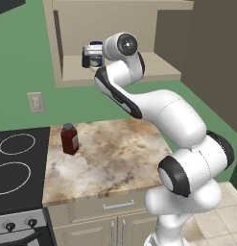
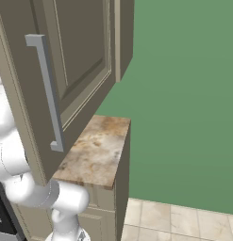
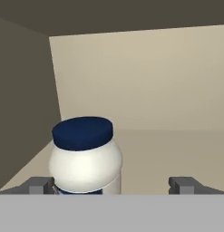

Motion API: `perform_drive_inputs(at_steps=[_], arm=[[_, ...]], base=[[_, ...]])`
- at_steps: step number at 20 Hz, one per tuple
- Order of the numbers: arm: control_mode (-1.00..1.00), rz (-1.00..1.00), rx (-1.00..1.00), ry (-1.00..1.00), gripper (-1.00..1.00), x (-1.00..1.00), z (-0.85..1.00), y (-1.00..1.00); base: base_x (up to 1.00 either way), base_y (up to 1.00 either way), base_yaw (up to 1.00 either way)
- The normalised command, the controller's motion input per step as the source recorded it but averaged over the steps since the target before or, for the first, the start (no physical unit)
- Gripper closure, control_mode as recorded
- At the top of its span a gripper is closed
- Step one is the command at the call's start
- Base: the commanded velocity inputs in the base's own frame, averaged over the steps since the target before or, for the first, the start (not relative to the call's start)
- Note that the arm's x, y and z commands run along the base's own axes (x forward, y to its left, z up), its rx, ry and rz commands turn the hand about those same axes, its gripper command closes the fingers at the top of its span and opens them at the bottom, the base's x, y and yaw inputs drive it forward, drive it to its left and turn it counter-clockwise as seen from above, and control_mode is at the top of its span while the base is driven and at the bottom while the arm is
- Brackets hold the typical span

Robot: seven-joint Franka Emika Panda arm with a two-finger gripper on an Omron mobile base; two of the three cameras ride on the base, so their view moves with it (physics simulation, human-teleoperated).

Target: Collect the paprika, mayonnaise, and shaker from the cabinet and place them next to the stove.

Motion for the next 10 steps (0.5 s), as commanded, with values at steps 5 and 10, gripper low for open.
perform_drive_inputs(at_steps=[5,10], arm=[[-1.00,0.01,0.00,0.00,-1.00,0.01,0.00,0.28],[-1.00,0.00,0.00,0.00,-1.00,0.07,0.04,0.03]], base=[[0.00,0.00,0.00],[0.00,0.00,0.00]])
